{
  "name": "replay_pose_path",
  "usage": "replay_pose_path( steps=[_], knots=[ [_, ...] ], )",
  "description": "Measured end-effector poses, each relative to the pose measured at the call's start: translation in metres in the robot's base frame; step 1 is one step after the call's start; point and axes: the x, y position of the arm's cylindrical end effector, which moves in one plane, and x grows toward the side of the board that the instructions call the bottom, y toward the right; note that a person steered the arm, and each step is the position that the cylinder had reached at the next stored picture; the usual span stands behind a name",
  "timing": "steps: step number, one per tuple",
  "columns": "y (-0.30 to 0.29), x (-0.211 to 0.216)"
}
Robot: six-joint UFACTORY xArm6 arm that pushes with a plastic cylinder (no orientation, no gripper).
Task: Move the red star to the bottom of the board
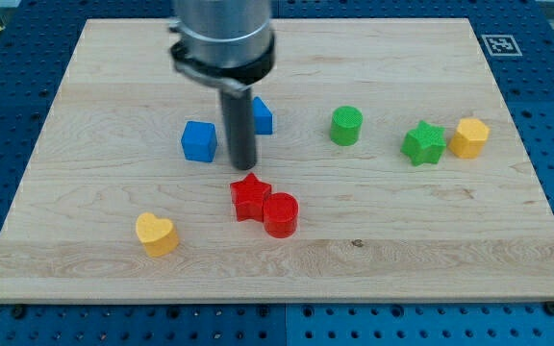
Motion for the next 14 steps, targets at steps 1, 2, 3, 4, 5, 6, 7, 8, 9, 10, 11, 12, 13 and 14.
replay_pose_path(
  steps=[1, 2, 3, 4, 5, 6, 7, 8, 9, 10, 11, 12, 13, 14],
  knots=[
    [0.026, -0.007],
    [0.036, -0.008],
    [0.028, -0.002],
    [0.008, 0.014],
    [-0.012, 0.041],
    [-0.014, 0.069],
    [-0.014, 0.073],
    [-0.014, 0.074],
    [-0.014, 0.074],
    [-0.014, 0.087],
    [-0.014, 0.113],
    [-0.014, 0.130],
    [-0.014, 0.130],
    [-0.014, 0.124]
  ],
)
